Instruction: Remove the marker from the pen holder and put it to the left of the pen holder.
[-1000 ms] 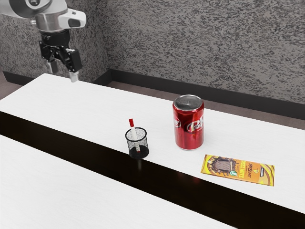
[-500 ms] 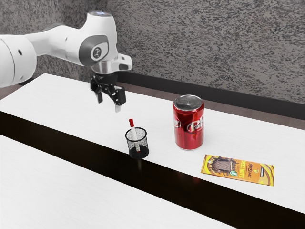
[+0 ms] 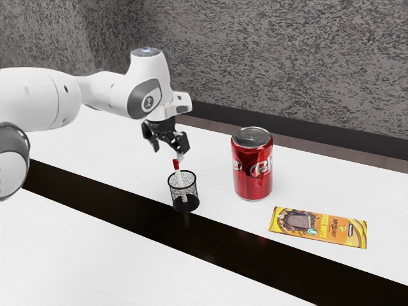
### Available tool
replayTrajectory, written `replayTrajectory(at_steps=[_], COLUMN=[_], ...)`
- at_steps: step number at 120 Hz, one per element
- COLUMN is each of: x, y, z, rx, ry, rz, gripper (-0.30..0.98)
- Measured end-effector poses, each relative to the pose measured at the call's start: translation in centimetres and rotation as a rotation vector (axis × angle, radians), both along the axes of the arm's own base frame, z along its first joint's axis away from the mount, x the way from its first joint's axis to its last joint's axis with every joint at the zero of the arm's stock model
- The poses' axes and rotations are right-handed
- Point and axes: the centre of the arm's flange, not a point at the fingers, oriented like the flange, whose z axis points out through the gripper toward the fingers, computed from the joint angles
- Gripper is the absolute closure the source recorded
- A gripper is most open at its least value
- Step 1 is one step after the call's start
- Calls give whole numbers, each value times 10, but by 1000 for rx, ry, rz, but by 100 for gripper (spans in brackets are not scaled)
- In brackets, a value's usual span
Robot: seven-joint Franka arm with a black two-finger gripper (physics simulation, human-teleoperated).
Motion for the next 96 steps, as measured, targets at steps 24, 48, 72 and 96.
replayTrajectory(at_steps=[24, 48, 72, 96], x=[0, 3, 4, 2], y=[-2, -3, -5, -8], z=[-21, -33, -37, -39], rx=[-33, -41, -43, -46], ry=[-10, -16, -25, -23], rz=[32, 47, 52, 52], gripper=[0, 0, 8, 47])
